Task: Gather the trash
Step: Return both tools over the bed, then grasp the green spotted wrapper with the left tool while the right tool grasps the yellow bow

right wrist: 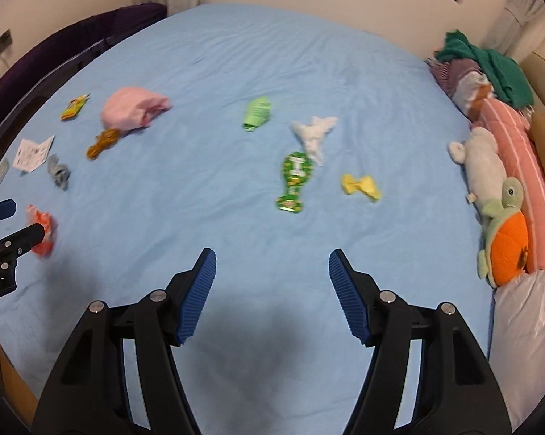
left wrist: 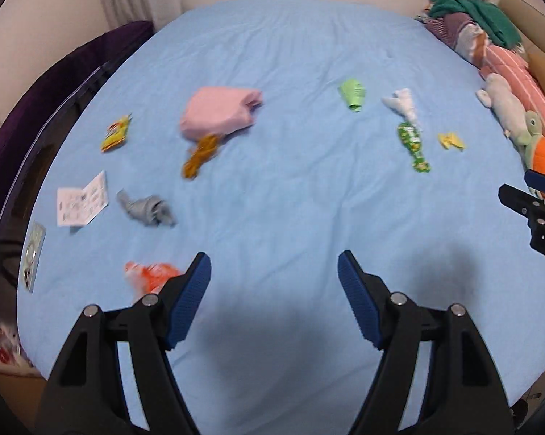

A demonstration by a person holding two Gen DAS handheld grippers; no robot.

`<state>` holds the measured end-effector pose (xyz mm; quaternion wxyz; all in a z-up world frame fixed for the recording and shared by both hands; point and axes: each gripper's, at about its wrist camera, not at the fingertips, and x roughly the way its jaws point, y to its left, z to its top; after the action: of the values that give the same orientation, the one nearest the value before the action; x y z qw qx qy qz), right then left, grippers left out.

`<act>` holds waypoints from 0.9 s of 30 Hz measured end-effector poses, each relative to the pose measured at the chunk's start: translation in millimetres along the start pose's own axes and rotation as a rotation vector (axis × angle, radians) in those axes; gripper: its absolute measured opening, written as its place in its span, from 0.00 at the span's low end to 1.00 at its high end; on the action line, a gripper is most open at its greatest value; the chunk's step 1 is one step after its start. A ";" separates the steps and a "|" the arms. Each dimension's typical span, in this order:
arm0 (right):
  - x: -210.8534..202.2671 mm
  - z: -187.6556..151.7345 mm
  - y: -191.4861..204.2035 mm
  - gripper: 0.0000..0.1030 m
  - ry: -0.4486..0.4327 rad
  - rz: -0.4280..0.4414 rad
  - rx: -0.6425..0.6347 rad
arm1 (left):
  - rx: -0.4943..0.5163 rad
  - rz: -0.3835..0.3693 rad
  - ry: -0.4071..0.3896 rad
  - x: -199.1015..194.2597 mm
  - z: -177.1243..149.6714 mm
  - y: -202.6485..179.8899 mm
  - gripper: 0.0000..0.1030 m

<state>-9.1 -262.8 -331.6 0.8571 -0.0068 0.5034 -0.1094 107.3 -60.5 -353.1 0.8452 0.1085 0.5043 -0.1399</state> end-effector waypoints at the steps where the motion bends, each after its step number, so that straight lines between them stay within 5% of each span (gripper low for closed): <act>1: 2.5 3.0 -17.8 0.61 -0.004 -0.008 0.019 | 0.014 -0.010 -0.005 0.1 9.1 -14.3 0.70; 11: 39.6 34.0 -129.2 0.61 -0.029 0.001 0.113 | 0.100 -0.090 -0.027 35.2 88.1 -150.2 0.71; 27: 184.8 47.3 -162.8 0.61 0.022 0.019 0.134 | 0.173 -0.069 0.054 188.6 121.2 -207.0 0.71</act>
<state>89.2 -462.2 -447.7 0.8510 0.0566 0.5044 -0.1348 220.6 -317.8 -471.6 0.8135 0.1675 0.5163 -0.2088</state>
